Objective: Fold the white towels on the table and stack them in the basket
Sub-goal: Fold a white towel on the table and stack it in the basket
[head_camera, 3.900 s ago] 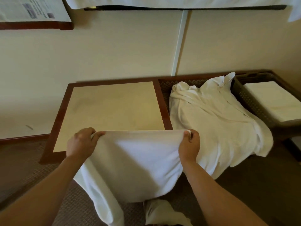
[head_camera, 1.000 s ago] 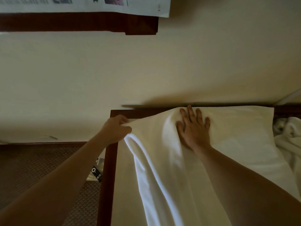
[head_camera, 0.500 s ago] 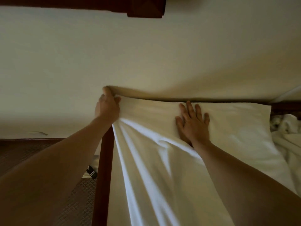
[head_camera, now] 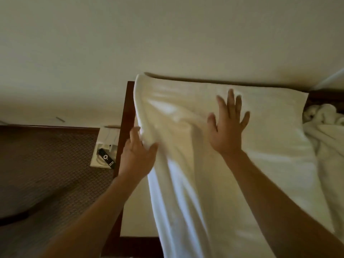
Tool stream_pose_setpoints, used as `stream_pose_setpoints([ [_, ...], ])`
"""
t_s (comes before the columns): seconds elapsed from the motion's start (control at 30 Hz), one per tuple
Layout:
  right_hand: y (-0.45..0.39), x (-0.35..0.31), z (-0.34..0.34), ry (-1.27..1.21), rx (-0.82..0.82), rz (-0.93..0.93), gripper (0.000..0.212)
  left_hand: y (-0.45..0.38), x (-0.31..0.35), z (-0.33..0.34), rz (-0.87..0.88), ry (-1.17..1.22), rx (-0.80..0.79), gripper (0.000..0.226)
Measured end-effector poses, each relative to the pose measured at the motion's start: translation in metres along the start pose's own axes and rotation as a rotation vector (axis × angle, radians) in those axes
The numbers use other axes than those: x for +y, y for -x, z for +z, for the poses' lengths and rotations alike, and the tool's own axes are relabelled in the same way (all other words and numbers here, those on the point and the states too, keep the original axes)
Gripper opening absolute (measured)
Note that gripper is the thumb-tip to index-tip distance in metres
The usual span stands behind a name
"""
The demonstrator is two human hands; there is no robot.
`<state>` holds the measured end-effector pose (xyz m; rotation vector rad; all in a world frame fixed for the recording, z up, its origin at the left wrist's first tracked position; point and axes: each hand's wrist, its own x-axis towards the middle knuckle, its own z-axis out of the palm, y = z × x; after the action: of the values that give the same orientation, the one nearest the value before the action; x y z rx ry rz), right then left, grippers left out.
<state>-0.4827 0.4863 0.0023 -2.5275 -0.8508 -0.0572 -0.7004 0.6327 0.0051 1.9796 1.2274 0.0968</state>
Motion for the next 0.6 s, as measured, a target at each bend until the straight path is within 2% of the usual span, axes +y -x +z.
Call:
stream_pose_setpoints([
  [0.1, 0.114, 0.003, -0.015, -0.015, -0.047, -0.087, 0.053, 0.072, -0.015, 0.015, -0.031, 0.028, -0.033, 0.058],
  [0.17, 0.178, 0.020, -0.022, 0.070, -0.201, -0.080, 0.053, 0.111, -0.022, 0.026, -0.081, 0.064, -0.051, 0.055],
  [0.23, 0.226, 0.039, -0.029, 0.138, -0.325, 0.008, 0.057, 0.143, -0.026, 0.035, -0.132, 0.101, -0.055, 0.054],
  [0.4, 0.269, 0.056, -0.034, 0.254, -0.481, 0.040, 0.066, 0.206, -0.023, 0.049, -0.195, 0.142, -0.033, 0.042],
  [0.5, 0.272, 0.056, -0.034, 0.259, -0.472, 0.053, 0.065, 0.231, -0.022, 0.059, -0.080, 0.061, 0.023, 0.016],
  [0.6, 0.273, 0.053, -0.039, 0.248, -0.481, 0.055, 0.066, 0.240, -0.025, 0.056, -0.013, 0.028, 0.123, 0.015],
])
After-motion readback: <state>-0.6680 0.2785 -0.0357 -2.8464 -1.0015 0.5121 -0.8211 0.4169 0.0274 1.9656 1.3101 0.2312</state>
